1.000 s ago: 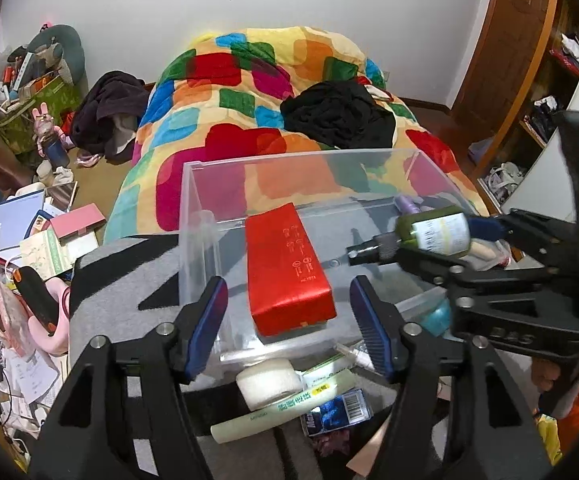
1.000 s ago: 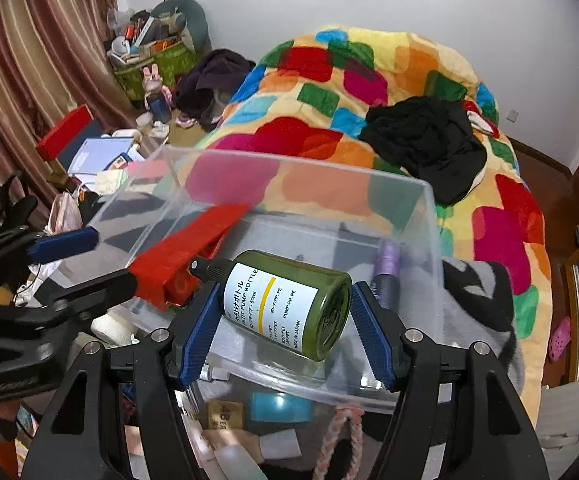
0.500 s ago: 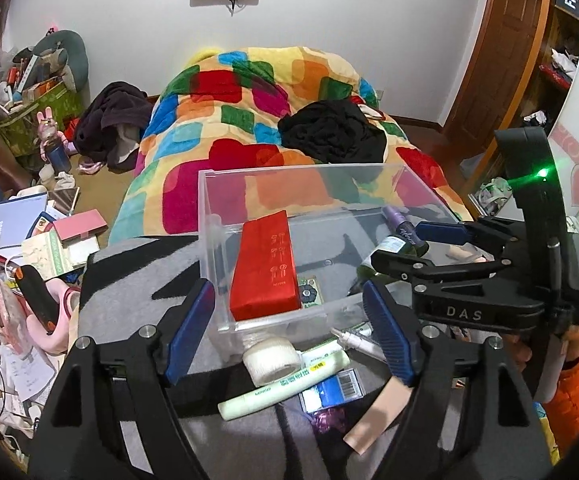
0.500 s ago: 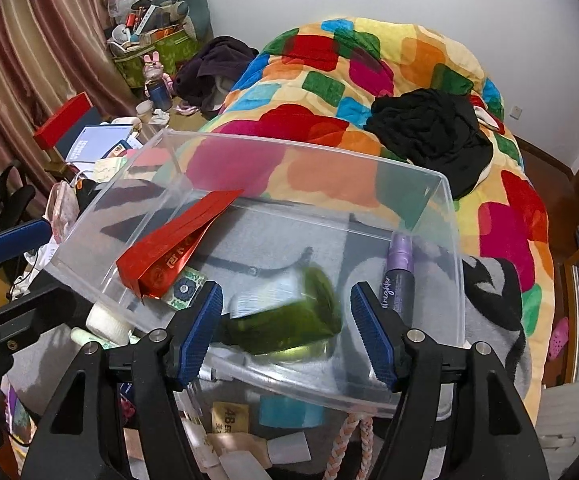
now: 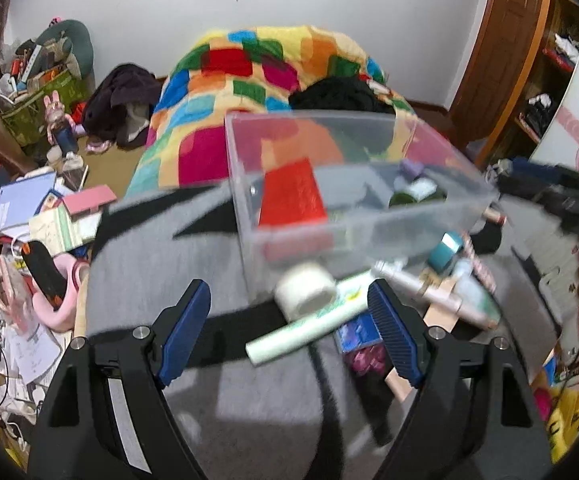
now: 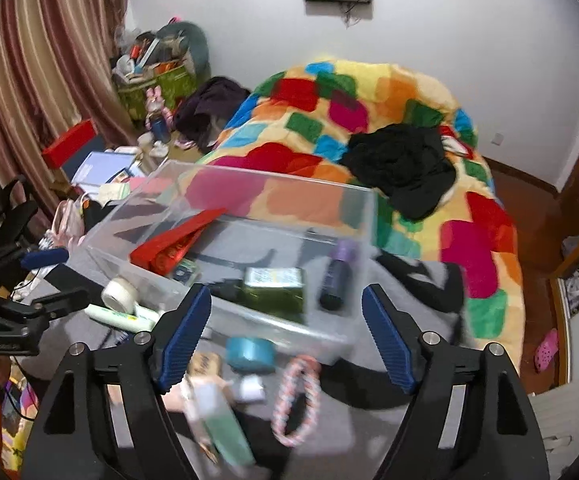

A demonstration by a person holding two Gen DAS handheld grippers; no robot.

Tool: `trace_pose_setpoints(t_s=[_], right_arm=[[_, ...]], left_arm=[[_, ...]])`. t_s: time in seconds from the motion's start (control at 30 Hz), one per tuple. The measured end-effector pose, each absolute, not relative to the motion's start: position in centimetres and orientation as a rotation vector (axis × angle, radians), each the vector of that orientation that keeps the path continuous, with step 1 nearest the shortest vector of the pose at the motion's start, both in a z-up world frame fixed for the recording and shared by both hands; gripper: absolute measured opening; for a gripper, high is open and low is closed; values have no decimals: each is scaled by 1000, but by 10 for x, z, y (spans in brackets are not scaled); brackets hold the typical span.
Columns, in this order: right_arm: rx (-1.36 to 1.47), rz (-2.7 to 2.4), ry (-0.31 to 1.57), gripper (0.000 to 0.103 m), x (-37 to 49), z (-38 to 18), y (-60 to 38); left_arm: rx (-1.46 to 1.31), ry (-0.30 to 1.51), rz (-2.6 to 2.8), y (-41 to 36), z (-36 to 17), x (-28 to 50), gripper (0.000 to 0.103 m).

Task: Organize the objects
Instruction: 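Grasp white-green tube with left tool while right tool grasps cream tube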

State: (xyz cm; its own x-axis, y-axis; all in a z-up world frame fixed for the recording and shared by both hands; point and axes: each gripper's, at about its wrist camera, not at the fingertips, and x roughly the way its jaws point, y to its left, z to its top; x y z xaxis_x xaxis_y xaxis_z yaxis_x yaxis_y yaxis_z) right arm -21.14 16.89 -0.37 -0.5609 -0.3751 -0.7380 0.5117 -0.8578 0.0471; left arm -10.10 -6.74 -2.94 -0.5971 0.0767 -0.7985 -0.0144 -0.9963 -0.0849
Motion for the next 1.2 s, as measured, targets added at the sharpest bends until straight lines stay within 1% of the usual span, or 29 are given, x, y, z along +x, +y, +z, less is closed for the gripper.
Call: trace_pose_setpoints(t_s=[0.13, 0.3, 0.43, 0.57, 0.63, 0.67, 0.7, 0.73, 0.77, 0.8, 0.83, 0.9, 0.93, 0.97, 1.1, 1.2], right_arm=[[1101, -2457, 213, 76, -210, -10, 209], [1217, -2504, 244, 77, -225, -40, 245], [1319, -2489, 289, 77, -249, -71, 254], [1343, -2464, 352, 75, -269, -90, 247], [1356, -2438, 370, 64, -276, -97, 241], [1366, -2418, 373, 54, -278, -100, 239], [1355, -2403, 358, 48, -279, -100, 238], [1351, -2397, 356, 45, -279, -100, 237], [1351, -2391, 353, 36, -279, -99, 236], [1350, -2390, 351, 29, -277, -98, 236], [1349, -2389, 352, 26, -274, -98, 235], [1341, -2390, 366, 20, -267, -97, 237], [1338, -2391, 371, 18, -264, -97, 237], [1338, -2383, 368, 14, -260, -96, 238], [1329, -2355, 338, 14, -242, -94, 241], [1315, -2337, 300, 14, -223, -93, 242]], left_arm=[[-1453, -100, 2708, -67, -52, -98, 81], [-1511, -76, 2668, -65, -69, -100, 81], [-1513, -49, 2664, -60, -71, -103, 81], [-1471, 2, 2680, -52, -66, -104, 81], [-1468, 12, 2674, -49, -65, -105, 75], [-1474, 10, 2660, -48, -66, -105, 66], [-1483, 9, 2647, -47, -68, -104, 60], [-1485, 11, 2648, -46, -68, -104, 57], [-1482, 4, 2648, -46, -68, -102, 52], [-1479, -11, 2647, -47, -68, -99, 45], [-1478, -29, 2642, -48, -67, -97, 42], [-1472, -59, 2634, -50, -67, -89, 30], [-1474, -60, 2632, -49, -67, -87, 29], [-1471, -54, 2634, -48, -67, -82, 26], [-1470, -59, 2634, -44, -66, -70, 16], [-1476, -73, 2646, -41, -66, -56, 15]])
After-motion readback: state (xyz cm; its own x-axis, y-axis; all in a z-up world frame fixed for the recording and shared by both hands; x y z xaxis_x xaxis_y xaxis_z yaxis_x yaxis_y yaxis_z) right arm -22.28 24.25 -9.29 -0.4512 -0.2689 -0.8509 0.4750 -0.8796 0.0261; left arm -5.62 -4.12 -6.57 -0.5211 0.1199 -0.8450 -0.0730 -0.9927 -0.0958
